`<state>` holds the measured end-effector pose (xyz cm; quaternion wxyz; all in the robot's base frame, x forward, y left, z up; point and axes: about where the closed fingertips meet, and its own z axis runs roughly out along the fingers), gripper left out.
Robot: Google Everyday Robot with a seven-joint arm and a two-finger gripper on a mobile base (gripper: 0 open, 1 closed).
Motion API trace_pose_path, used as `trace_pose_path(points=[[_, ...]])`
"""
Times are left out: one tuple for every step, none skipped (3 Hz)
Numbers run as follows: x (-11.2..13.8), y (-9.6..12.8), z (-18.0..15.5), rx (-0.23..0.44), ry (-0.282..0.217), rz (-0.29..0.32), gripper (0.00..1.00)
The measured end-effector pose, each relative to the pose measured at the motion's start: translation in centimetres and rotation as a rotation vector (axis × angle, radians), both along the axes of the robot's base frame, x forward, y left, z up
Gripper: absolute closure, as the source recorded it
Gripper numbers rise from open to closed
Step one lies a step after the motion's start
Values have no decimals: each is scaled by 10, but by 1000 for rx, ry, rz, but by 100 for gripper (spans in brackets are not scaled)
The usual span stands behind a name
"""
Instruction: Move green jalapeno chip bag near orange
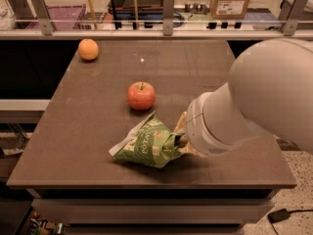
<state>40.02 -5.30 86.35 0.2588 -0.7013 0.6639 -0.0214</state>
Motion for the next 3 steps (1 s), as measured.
trace_pose_path(points=[[7,-7,19,-30,-27,-2,100],[13,-16,42,-63,-67,-7,100],[25,-23,63,-92,-109,-1,100]])
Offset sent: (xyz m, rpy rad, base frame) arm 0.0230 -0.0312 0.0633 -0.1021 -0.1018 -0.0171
